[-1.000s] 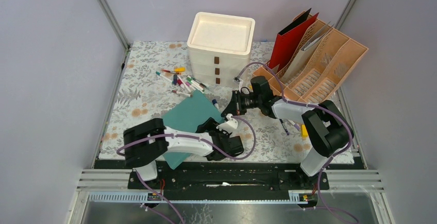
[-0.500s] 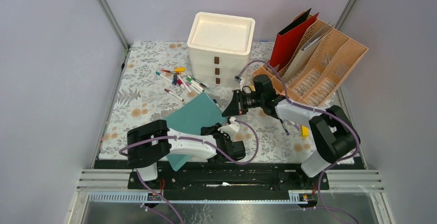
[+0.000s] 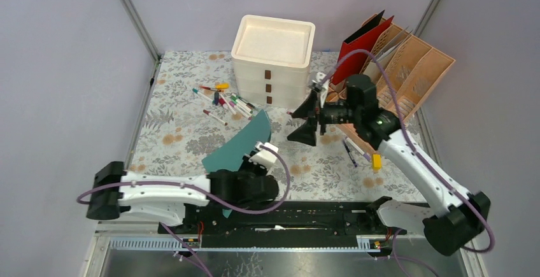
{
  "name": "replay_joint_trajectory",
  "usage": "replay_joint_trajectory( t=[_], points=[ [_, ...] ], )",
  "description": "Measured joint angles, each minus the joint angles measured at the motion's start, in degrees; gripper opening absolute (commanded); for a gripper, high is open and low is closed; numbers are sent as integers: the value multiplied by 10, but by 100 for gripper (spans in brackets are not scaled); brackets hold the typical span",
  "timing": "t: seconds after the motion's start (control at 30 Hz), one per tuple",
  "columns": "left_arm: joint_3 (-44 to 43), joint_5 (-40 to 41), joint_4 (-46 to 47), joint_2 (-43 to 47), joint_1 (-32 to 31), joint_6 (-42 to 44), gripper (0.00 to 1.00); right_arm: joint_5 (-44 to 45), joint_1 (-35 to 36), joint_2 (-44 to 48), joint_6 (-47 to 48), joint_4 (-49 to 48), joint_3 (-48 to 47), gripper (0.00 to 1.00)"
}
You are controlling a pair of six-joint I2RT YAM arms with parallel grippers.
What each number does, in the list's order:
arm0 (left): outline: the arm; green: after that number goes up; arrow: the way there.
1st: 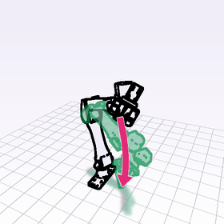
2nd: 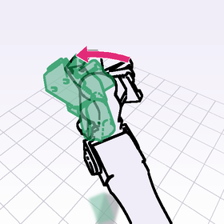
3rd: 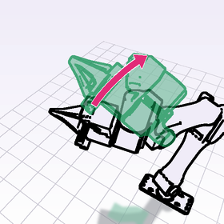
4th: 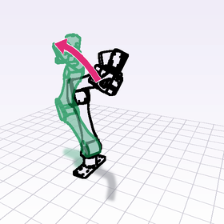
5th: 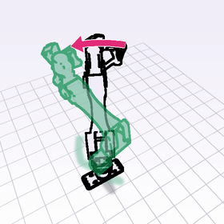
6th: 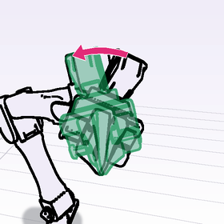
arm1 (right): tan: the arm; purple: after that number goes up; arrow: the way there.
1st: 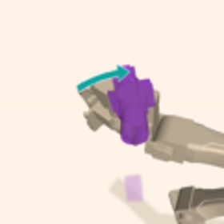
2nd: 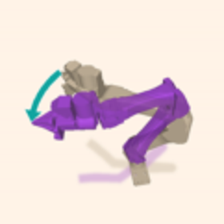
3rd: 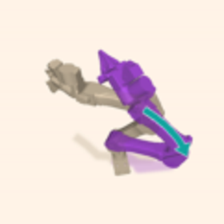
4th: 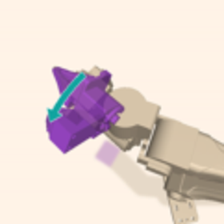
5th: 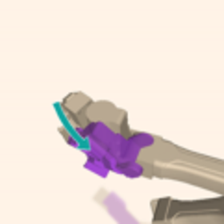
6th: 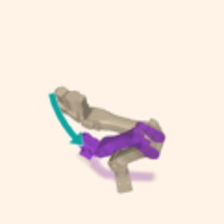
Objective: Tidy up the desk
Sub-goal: Pick up the folder from the center of the board.
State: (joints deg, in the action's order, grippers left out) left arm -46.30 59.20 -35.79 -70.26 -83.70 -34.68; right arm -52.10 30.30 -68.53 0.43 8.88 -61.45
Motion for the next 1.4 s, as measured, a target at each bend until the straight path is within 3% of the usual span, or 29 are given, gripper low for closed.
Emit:
replay_joint_trajectory(
  t=[0.17, 0.4, 0.7, 1.07, 1.27, 1.4],
  points=[
    [50, -68, 90, 155, 0, 79, 0, -14, -61, 81, 108, 100, -27, 100],
    [84, -184, 222, 321, 0, 181, 0, -30, -113, 101, 216, 188, -34, 100],
    [85, -296, 285, 323, -1, 256, 0, -12, -116, 108, 386, 300, -61, 100],
    [102, -358, 360, 324, 16, 318, 0, 7, -116, 83, 482, 415, -139, 100],
    [119, -454, 394, 323, 104, 330, 0, 3, -116, 7, 542, 513, -214, 98],
    [132, -550, 425, 314, 189, 324, 0, -5, -116, -10, 575, 559, -221, 86]
  ],
)
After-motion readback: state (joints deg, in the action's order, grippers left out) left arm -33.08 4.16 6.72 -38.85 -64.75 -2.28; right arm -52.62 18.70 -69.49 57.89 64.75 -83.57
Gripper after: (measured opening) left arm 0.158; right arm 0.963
